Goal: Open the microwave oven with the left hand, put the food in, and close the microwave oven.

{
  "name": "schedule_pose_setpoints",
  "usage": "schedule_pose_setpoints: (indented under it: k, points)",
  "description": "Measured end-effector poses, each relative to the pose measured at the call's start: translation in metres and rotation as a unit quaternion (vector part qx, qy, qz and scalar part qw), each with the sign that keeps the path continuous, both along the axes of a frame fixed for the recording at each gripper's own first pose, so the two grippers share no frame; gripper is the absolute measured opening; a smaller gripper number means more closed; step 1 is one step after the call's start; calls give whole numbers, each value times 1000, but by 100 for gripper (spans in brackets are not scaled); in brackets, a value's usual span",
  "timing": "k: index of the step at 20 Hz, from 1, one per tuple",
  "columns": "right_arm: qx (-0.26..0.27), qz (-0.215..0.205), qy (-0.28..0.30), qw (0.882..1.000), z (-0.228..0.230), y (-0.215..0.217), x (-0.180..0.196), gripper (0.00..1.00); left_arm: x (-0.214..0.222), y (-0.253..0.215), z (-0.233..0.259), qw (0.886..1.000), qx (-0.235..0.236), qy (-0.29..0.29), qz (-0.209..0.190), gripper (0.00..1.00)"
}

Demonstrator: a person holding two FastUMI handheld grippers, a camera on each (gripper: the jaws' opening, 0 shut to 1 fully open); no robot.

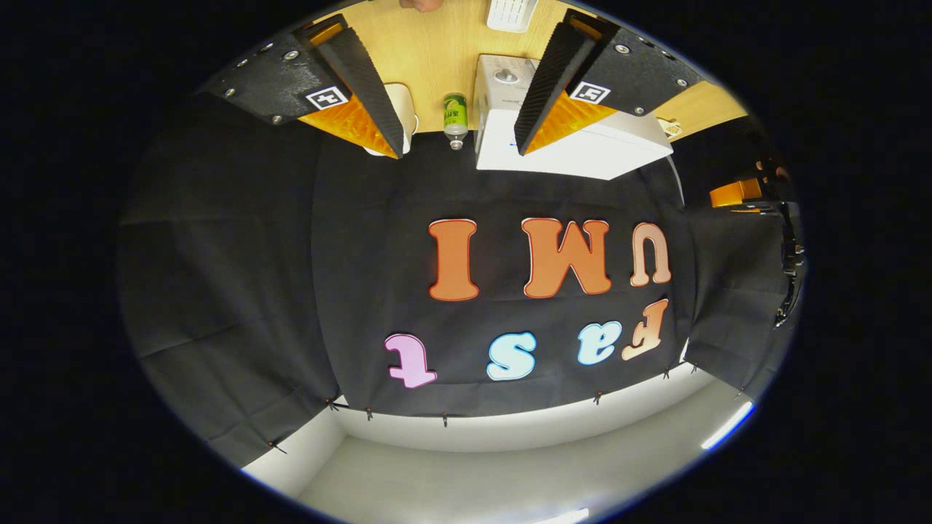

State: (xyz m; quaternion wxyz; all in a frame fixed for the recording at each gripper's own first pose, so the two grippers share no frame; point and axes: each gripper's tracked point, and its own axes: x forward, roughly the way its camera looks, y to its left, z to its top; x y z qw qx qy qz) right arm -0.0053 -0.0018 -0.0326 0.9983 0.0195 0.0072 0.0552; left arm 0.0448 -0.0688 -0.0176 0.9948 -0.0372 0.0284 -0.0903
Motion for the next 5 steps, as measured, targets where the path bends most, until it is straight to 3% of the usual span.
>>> schedule_pose_setpoints:
  k: [5]
  points:
    - [7,17,7,1000,12,16,4,95,-15,29,23,1000,18,-10,19,89]
